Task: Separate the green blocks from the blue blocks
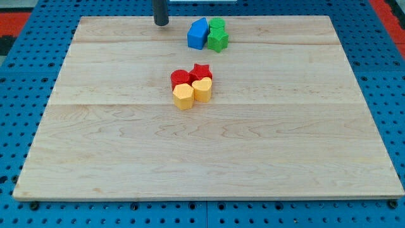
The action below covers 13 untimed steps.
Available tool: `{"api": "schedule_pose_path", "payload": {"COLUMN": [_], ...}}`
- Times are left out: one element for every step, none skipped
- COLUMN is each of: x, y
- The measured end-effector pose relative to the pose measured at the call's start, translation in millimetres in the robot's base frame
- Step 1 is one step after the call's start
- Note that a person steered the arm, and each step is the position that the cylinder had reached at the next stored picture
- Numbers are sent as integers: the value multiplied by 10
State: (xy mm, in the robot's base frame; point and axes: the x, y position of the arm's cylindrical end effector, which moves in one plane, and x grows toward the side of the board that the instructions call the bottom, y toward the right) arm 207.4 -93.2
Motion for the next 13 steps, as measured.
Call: {"api": "schedule_pose_path", "payload": {"x": [-10,-43,-141,-130,-73,94,256,263,263,239,234,332,427], "y": [0,243,792,1105,1165,1108,906,739,734,757,892,972,986]}}
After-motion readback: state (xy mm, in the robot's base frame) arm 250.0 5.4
